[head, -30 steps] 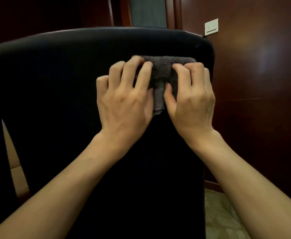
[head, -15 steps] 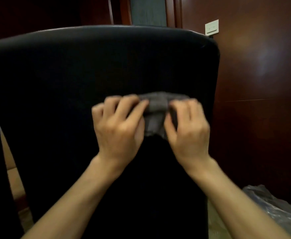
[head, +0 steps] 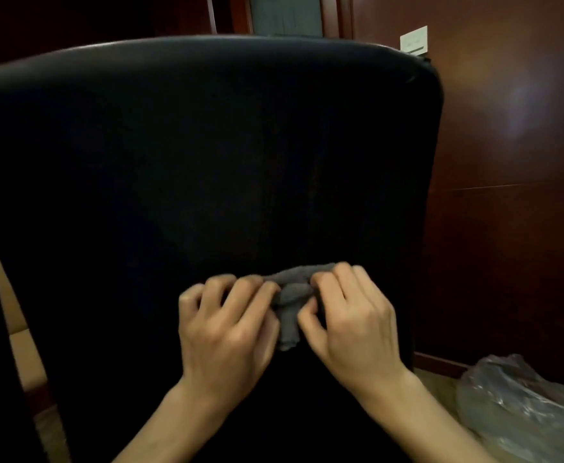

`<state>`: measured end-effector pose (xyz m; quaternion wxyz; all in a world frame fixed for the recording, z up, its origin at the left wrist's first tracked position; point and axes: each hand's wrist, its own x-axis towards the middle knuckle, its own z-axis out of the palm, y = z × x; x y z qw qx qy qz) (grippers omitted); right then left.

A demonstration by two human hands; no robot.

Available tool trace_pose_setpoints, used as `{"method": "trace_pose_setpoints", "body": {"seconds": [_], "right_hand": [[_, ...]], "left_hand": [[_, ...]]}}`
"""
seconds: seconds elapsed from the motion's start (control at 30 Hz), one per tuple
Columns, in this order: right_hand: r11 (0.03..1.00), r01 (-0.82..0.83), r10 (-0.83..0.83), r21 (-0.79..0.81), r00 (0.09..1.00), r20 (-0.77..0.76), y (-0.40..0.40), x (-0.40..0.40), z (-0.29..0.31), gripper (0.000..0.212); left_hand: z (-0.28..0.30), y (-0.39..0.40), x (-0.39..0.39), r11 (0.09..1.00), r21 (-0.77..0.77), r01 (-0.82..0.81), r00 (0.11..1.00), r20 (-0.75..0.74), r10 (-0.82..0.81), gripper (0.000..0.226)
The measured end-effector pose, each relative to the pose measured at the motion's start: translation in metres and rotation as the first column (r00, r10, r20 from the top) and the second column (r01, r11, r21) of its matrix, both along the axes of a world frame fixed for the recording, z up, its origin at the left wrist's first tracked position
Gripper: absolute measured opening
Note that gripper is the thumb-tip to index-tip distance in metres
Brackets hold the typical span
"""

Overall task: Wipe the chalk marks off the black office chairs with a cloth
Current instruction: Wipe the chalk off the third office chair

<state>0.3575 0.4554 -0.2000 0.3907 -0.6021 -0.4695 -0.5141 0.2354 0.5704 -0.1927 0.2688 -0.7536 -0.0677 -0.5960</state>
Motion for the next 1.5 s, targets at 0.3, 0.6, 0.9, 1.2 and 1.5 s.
{"method": "trace_pose_setpoints", "body": {"seconds": [0.3,0.6,0.9,1.2,1.5], "right_hand": [[0.96,0.141,-0.144,0.243,0.99,-0.006,-0.004,-0.001,0.096,0.021],[0.993,-0.028,0.022,-0.111,0.998,-0.056,0.02,-0.023,-0.066,0.008],[0.966,-0.182,0.13,0.186,0.956,0.262,0.092,-0.109,0.123,0.014],[0.976,-0.111,0.174,-0.186,0.914,0.367,0.11,-0.099,-0.004,0.017],[0.998,-0.02,0.007,0.062,0.98,0.197,0.096,-0.104,0.05,0.006]], "left_hand": [[0.095,-0.023,0.018,0.998,-0.05,0.036,0.971,0.239,-0.023,0.023],[-0.07,0.01,-0.027,0.977,-0.212,-0.036,0.999,-0.044,0.027,0.024],[0.084,0.068,-0.081,0.934,-0.357,0.015,0.856,0.488,0.172,0.025],[-0.085,0.082,-0.071,0.867,-0.498,-0.029,0.918,0.33,0.22,0.026],[0.009,0.065,-0.067,0.903,-0.427,0.042,0.867,0.464,0.179,0.022]]}}
